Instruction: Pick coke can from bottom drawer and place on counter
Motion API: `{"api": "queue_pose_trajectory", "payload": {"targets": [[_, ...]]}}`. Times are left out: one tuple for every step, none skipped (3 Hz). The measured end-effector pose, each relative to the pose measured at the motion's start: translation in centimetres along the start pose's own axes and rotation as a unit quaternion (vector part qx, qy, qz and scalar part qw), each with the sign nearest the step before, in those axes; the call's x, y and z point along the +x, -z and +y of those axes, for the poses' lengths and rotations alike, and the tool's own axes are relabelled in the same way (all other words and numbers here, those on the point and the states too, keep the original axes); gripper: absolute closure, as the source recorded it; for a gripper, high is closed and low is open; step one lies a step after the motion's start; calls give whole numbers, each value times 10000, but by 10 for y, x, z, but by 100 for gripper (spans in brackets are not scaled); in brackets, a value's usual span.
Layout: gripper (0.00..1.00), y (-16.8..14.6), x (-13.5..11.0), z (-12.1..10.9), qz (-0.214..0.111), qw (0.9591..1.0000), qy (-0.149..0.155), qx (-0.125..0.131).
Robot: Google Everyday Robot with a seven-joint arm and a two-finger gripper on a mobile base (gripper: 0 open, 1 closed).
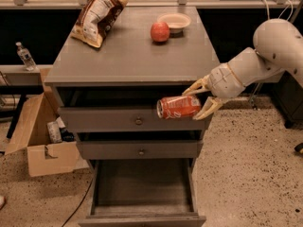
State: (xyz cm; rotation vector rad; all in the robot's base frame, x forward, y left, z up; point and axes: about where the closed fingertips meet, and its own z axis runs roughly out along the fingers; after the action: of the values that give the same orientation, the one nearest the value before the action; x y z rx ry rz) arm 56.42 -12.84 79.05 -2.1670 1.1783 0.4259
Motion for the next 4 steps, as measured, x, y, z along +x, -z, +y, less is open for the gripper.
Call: {"api": "queue_pose_trajectory", "payload": {"targets": [[100,16,-7,-11,-11,10000,-42,15],[100,50,-18,-36,44,9996,-257,99],[100,59,-2,-92,149,9951,-963,185],[100,51,12,-134,271,9882,-1476,314]]}}
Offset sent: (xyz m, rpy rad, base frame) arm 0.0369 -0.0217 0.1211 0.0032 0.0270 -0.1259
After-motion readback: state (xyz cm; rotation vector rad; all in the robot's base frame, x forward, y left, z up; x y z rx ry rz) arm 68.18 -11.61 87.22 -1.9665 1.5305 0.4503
